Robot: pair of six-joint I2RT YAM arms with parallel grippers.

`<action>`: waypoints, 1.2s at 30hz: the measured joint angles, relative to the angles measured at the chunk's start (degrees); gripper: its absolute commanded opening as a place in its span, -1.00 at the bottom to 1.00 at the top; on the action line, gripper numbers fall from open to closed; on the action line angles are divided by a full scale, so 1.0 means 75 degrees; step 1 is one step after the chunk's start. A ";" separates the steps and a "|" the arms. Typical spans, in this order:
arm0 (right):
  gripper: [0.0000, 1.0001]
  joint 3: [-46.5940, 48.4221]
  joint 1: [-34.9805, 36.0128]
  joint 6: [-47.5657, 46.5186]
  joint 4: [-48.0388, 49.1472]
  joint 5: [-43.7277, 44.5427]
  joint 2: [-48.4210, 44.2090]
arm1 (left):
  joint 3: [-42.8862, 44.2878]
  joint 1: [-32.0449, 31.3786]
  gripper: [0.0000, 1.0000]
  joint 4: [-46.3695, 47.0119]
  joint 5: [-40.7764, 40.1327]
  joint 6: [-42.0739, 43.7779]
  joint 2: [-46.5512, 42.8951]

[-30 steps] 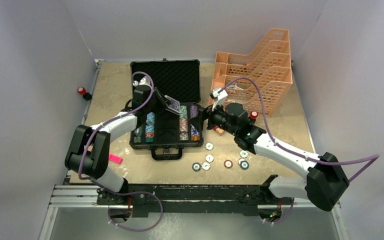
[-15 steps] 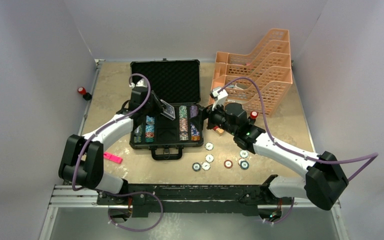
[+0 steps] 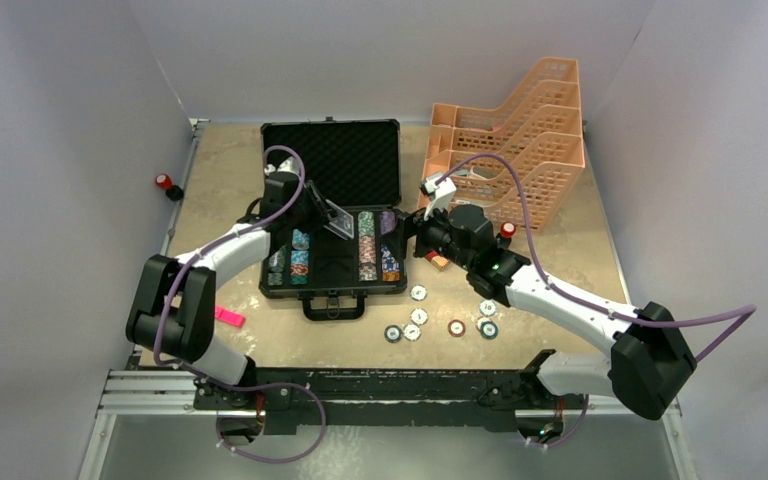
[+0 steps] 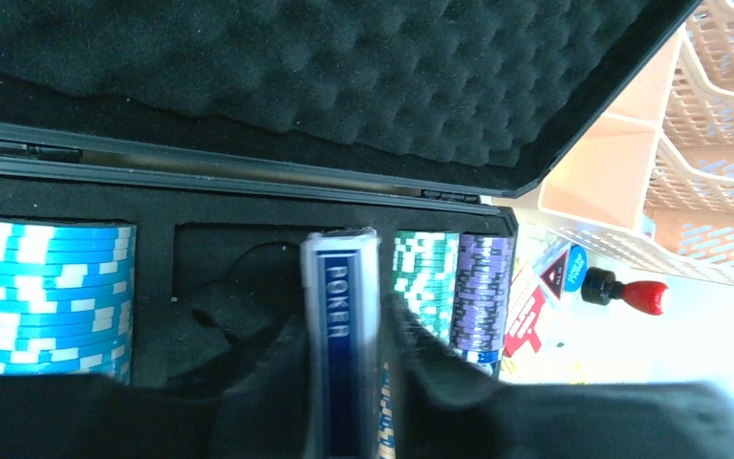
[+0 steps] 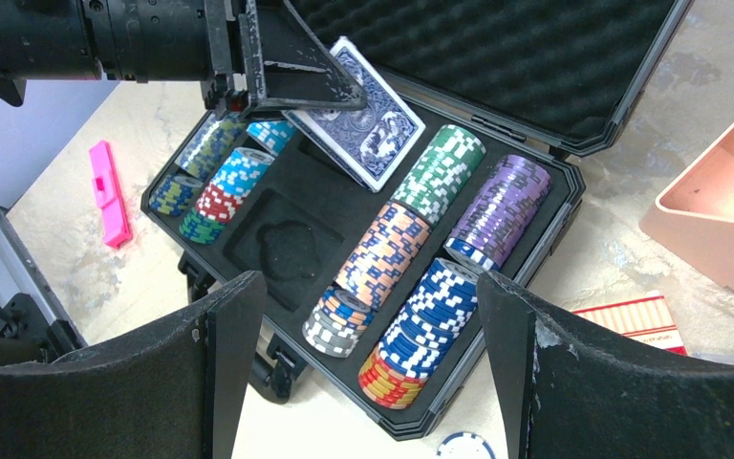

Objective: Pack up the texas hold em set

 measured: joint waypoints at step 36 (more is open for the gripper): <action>0.65 0.0000 0.0000 -0.0023 -0.0420 0.0402 -0.0303 | 0.1772 -0.0102 -0.32 -0.3232 -0.1466 0.1486 0.0536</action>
